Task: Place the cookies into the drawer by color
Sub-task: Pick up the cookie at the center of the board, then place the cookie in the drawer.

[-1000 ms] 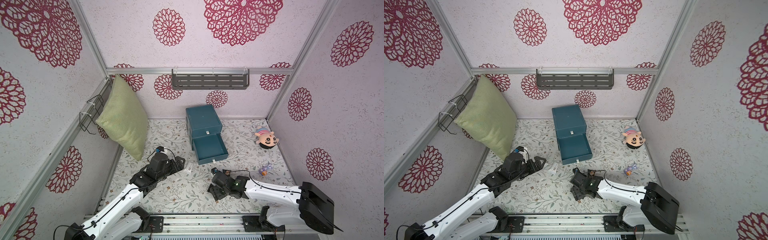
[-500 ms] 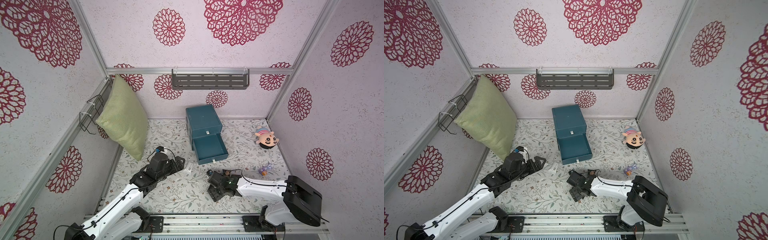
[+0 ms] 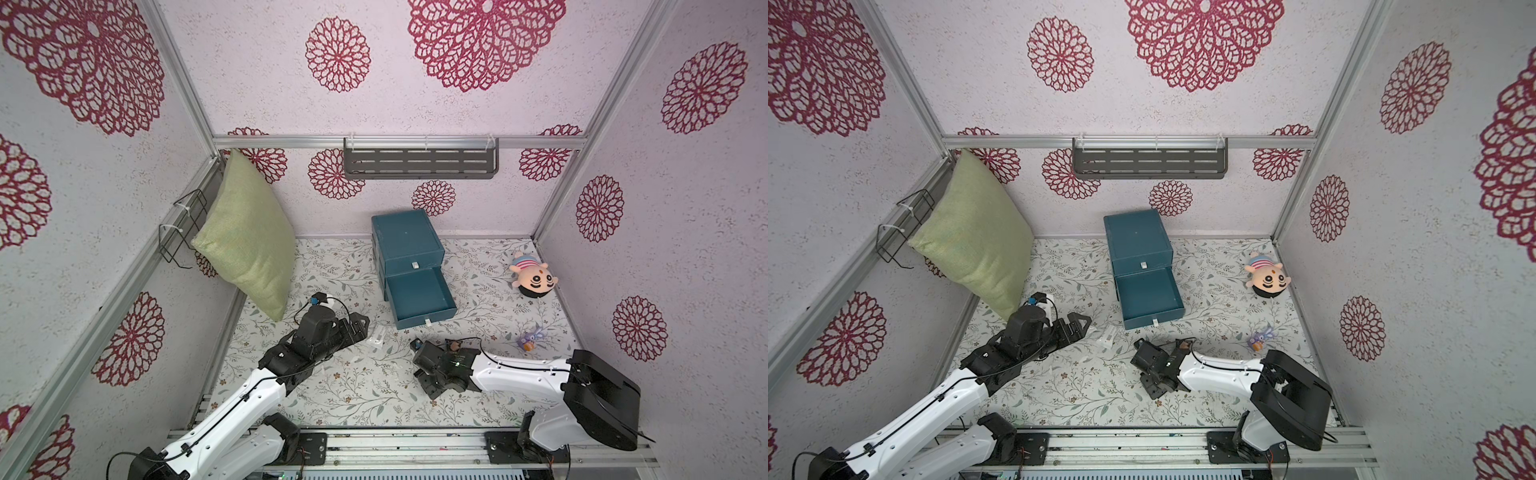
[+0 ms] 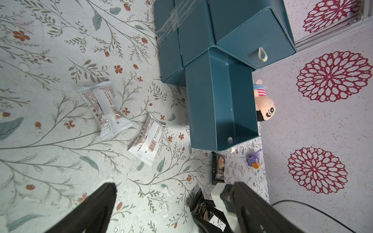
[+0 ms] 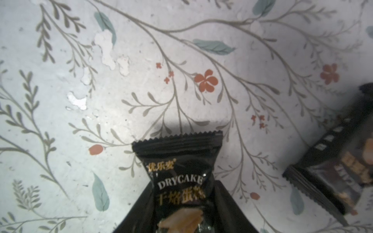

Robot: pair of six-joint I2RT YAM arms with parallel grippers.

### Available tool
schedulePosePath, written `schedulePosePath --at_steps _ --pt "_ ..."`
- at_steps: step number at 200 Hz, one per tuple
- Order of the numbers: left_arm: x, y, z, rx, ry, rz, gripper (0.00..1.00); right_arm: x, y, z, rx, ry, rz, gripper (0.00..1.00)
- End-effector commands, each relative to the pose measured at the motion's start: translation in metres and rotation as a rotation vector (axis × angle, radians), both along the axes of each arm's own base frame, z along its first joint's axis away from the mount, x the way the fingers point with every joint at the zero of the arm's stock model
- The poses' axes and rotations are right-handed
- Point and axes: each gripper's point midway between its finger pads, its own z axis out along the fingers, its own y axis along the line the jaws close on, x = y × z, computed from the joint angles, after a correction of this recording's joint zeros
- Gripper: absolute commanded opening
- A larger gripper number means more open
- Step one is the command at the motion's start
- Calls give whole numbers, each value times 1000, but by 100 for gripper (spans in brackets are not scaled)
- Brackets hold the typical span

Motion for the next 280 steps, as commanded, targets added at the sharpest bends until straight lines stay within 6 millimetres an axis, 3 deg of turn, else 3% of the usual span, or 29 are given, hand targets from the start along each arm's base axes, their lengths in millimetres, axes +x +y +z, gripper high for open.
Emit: schedulePosePath --at_steps 1,34,67,116,145,176,229,257,280 --pt "0 3 2 9 -26 0 97 10 7 23 40 -58 -11 44" --pt "-1 6 3 11 -32 9 97 19 18 50 114 -93 -22 44" --pt "-1 6 1 12 -30 12 97 40 32 99 242 -153 -37 44" --pt "0 6 1 8 -36 13 97 95 28 161 381 -252 -110 45" --pt "-1 5 0 4 -33 10 97 134 24 186 445 -291 -161 45" --pt "-2 5 -1 -2 -31 7 97 174 19 191 453 -314 -219 46" --pt "-4 5 -1 -9 -32 5 97 221 22 170 435 -294 -270 47" --pt "-5 5 -1 -11 -32 0 97 230 26 158 422 -261 -275 64" --pt "-6 4 -2 -14 -28 -4 97 230 27 163 438 -261 -277 75"
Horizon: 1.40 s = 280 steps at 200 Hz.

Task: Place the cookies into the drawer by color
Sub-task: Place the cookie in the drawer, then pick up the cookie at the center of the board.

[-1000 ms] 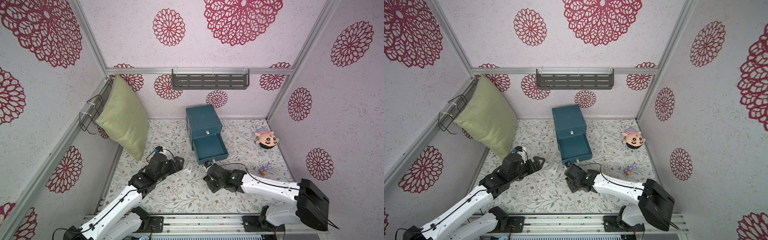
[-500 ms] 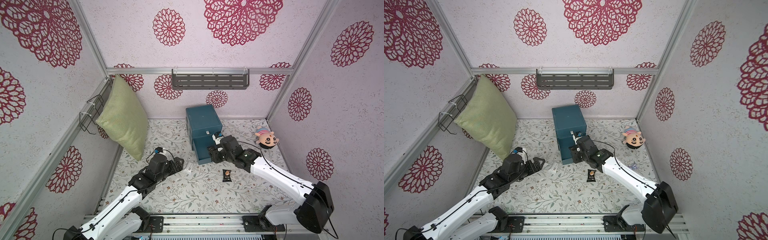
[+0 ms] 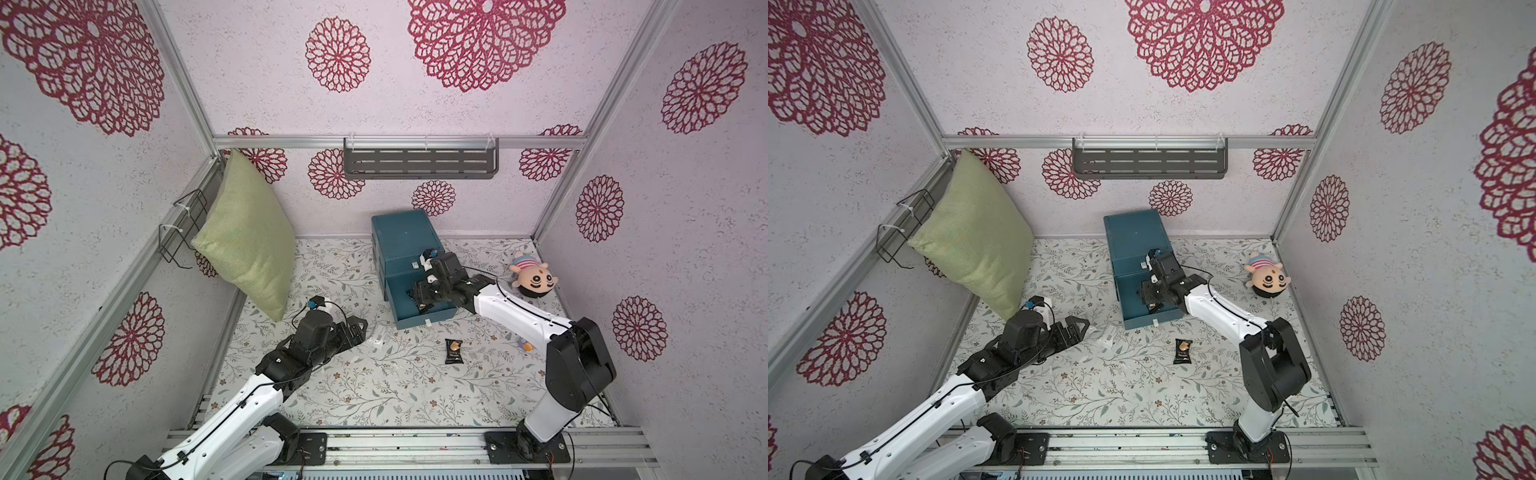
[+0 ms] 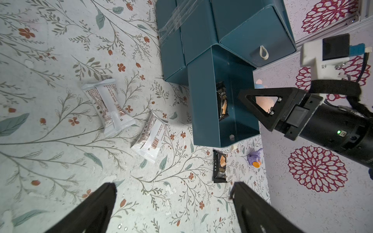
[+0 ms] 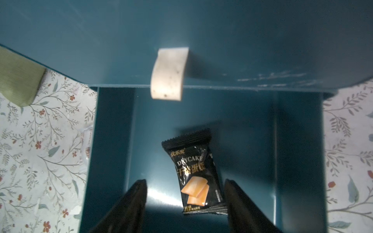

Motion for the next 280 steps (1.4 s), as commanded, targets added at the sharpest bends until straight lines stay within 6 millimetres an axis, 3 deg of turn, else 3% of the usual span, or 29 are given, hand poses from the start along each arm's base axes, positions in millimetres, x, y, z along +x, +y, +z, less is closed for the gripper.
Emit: schedulePosePath --at_steps 1,33,61,111,155,198,280 --pt "0 -1 2 -10 -18 -7 97 6 5 30 53 -51 13 75" --pt "0 -4 3 -25 -13 -19 97 -2 -1 55 89 -87 5 80" --pt "-3 -9 4 -36 -7 -39 97 -18 -13 73 146 -123 -13 92" --pt "-7 -16 7 -37 -15 -56 97 -60 -52 76 212 -146 -71 99" --pt "-7 -21 7 -51 -29 -60 97 -105 -86 55 234 -120 -142 99" --pt "-6 -30 7 -76 -52 -64 97 -140 -107 33 264 -84 -175 99" --pt "-14 -46 8 -128 -73 -108 97 -146 -116 7 261 -30 -240 99"
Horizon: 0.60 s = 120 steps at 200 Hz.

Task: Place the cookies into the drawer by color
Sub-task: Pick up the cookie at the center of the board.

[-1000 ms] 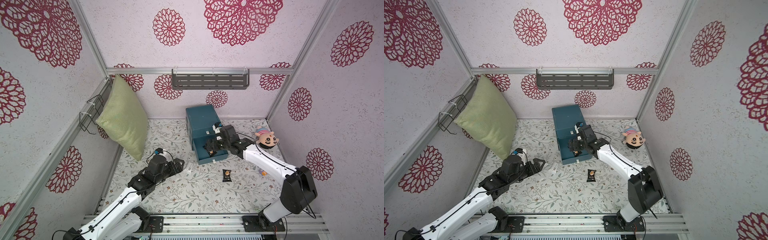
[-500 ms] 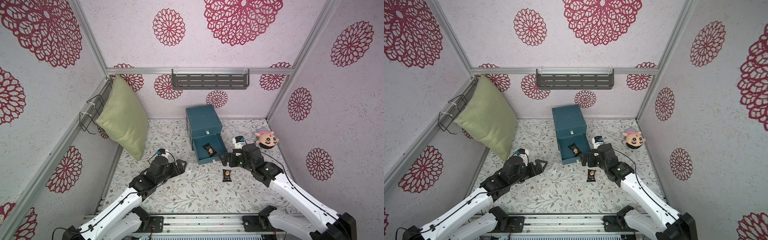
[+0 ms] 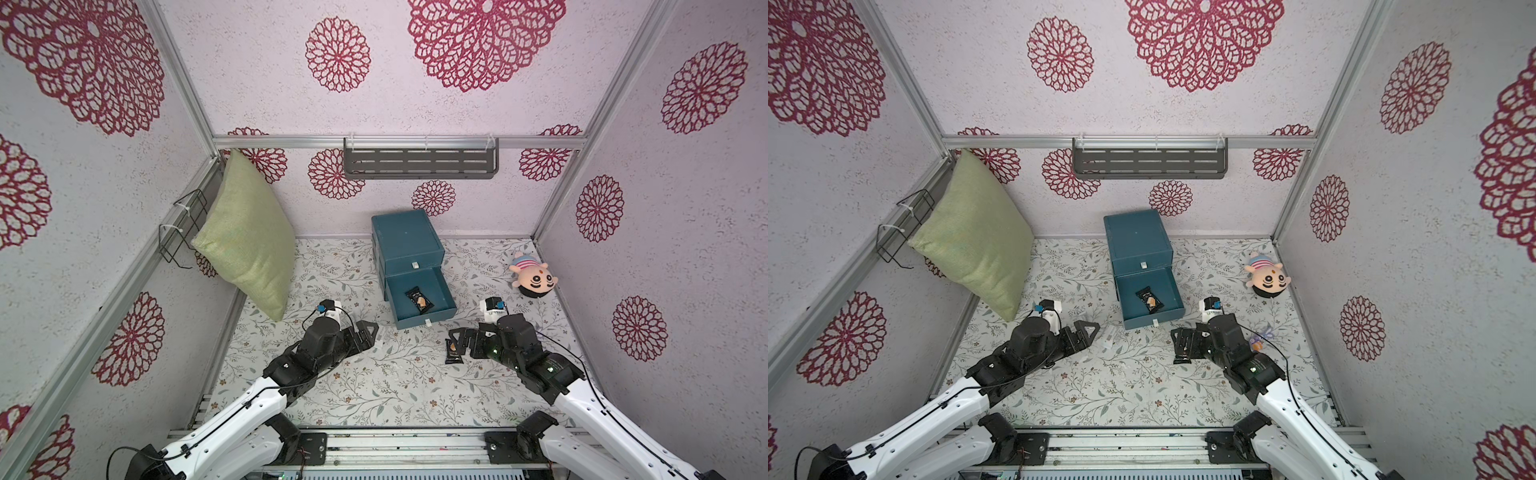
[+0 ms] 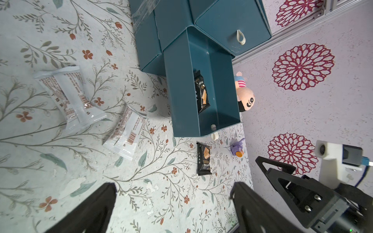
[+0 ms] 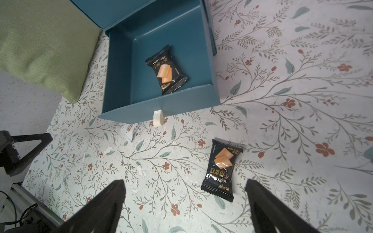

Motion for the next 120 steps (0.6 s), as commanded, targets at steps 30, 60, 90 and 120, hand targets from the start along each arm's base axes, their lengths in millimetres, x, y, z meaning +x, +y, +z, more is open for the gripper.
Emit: schedulePosePath --at_steps 30,60,90,120 --pt "-19 -34 7 14 -26 -74 97 11 -20 1 -18 -4 -154 99" --pt "-36 -60 9 99 -21 -116 97 14 -52 11 -57 -49 -322 99" --pt "-52 -92 12 151 -13 -167 97 12 -74 23 -56 -99 -430 99" --pt "-65 -128 9 197 7 -225 97 10 -88 27 -52 -121 -509 99"
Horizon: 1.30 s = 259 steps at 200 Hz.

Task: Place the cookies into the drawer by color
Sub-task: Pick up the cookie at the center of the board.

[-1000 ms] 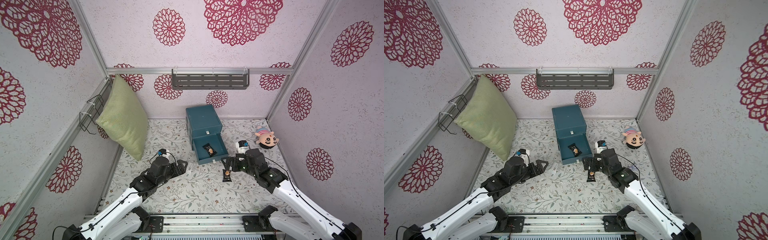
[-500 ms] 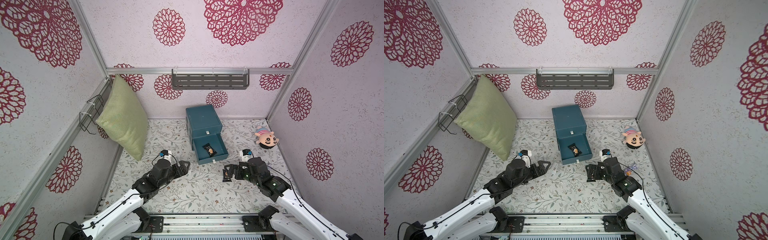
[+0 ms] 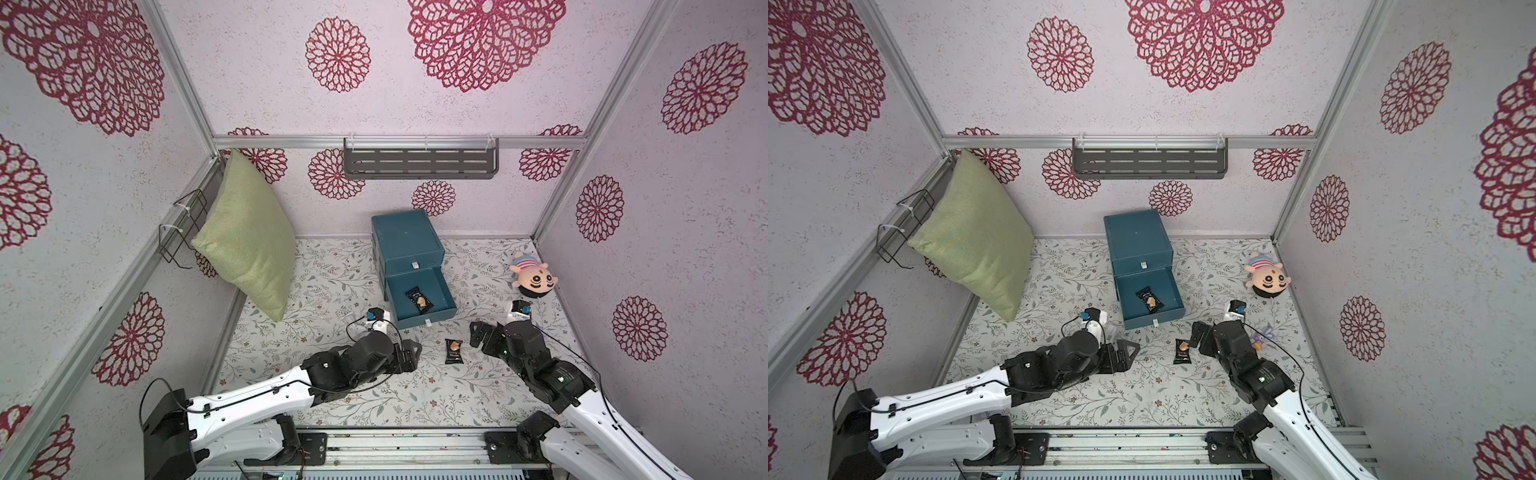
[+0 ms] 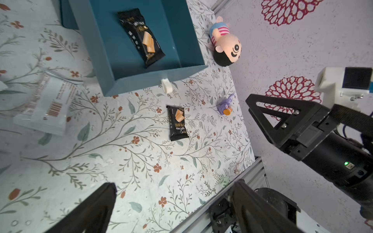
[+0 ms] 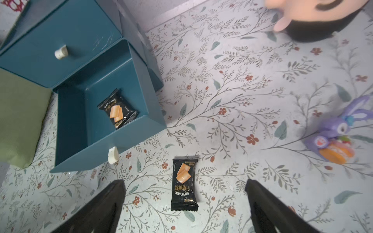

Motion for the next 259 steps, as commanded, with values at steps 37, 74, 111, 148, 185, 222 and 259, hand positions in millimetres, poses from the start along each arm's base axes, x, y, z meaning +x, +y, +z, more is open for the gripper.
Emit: schedulePosePath --at_steps 37,74,111,148,185,222,259 --pt "-16 -57 -12 125 19 -61 97 2 -29 18 -1 -66 -169 99" --pt "-18 -92 -23 203 33 -102 97 -1 -40 26 10 -105 -217 99" --pt "-9 -107 -50 380 43 -88 97 -2 -45 27 28 -124 -252 99" --pt "0 -114 -82 621 24 -82 97 -3 -46 26 41 -126 -262 99" --pt "6 -126 -111 723 31 -92 98 -8 -55 31 56 -146 -304 99" --pt "13 -132 -135 728 63 -96 99 -14 -65 33 83 -161 -358 99" --pt "25 -136 -154 695 109 -106 97 -20 -78 22 77 -117 -452 99"
